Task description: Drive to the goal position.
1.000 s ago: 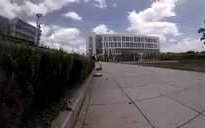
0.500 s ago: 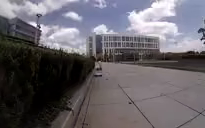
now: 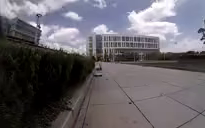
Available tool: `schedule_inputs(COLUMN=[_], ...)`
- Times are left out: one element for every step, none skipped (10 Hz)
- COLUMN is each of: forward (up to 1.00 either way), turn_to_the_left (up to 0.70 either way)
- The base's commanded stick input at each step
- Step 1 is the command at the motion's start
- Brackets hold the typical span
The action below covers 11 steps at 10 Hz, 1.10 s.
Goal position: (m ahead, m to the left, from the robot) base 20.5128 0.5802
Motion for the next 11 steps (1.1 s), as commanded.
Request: schedule_inputs(forward=[0.04,0.04,0.04,0.04,0.04,0.04,0.04,0.03,0.01,0.03,0.04], turn_to_the_left=[0.0,0.0,0.0,0.0,0.0,0.0,0.0,0.0,0.0,0.0,0.0])
